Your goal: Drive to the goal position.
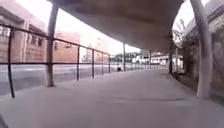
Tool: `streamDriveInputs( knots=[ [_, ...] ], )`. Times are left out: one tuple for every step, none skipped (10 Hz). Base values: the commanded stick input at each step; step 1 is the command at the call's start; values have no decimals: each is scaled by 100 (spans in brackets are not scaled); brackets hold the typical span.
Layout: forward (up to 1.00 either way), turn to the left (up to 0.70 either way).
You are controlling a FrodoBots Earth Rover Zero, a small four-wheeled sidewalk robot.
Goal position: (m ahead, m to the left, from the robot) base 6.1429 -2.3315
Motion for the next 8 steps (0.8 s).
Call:
streamDriveInputs(
  knots=[
    [70,0],
    [70,0],
    [70,0],
    [70,0],
    [70,0],
    [70,0],
    [70,0],
    [70,0]
  ],
)
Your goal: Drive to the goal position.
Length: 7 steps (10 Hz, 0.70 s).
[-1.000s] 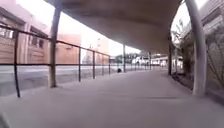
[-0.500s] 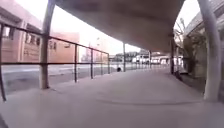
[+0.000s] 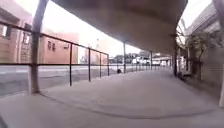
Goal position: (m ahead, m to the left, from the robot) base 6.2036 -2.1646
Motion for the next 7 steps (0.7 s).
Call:
streamDriveInputs(
  knots=[
    [70,0],
    [70,0],
    [70,0],
    [70,0],
    [70,0],
    [70,0],
    [70,-13]
  ],
)
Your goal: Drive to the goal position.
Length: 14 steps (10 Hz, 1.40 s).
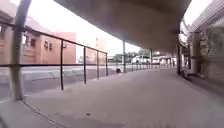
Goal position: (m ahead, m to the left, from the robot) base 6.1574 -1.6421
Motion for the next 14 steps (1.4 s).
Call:
streamDriveInputs(
  knots=[
    [70,-35],
    [70,-35],
    [70,-35],
    [70,-35],
    [70,-35],
    [70,-30],
    [70,-3],
    [70,0],
    [70,0],
    [70,0],
    [70,0],
    [70,0],
    [70,0],
    [70,0]
  ],
)
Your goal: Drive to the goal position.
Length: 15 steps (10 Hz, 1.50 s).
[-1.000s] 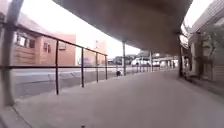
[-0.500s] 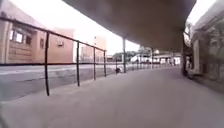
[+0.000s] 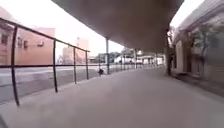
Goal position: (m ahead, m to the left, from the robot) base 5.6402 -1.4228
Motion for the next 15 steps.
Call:
streamDriveInputs(
  knots=[
    [70,0],
    [70,0],
    [70,0],
    [70,0],
    [70,-7],
    [70,-30],
    [70,-35],
    [70,-35],
    [70,0],
    [70,0],
    [70,0],
    [70,0],
    [70,0],
    [70,0],
    [70,0]
  ],
)
